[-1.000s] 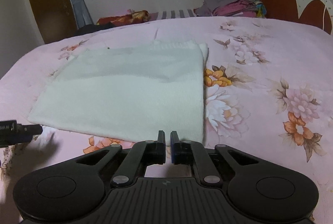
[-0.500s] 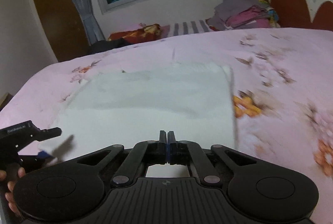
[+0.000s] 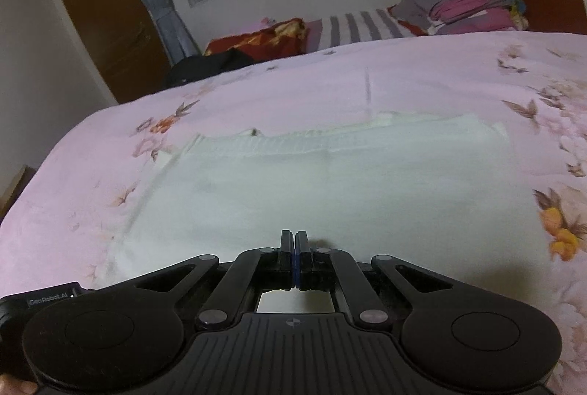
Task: Fold small clothes
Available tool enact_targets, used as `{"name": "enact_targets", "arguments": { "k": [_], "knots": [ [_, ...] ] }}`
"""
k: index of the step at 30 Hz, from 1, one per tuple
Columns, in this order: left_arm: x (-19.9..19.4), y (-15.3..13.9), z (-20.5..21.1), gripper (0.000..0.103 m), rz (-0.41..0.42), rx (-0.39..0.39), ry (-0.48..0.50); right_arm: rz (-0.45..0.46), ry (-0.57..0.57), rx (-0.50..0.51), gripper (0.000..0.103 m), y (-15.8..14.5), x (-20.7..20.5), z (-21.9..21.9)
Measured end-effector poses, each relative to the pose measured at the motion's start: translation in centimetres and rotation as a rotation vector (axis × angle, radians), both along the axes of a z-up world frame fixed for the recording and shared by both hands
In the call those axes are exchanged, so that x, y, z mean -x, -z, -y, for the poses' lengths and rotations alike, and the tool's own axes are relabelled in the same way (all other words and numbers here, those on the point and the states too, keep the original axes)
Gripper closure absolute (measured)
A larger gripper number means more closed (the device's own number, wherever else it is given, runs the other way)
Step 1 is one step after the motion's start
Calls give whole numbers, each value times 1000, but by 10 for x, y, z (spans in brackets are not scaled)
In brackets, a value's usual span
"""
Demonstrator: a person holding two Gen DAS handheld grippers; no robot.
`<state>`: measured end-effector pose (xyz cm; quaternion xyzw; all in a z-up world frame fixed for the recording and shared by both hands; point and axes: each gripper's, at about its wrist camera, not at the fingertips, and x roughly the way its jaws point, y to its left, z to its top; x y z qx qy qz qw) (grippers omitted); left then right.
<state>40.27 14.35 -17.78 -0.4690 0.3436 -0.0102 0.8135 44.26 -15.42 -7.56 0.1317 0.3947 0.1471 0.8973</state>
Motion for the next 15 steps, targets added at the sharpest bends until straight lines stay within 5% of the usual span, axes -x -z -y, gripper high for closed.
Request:
{"name": "enact_targets", "arguments": {
  "k": [8, 15],
  "knots": [
    [-1, -5, -2, 90, -26, -24, -10, -67, 27, -7, 103, 26, -18, -2],
    [-5, -51, 40, 96, 25, -320, 39, -67, -6, -75, 103, 29, -18, 14]
  ]
}}
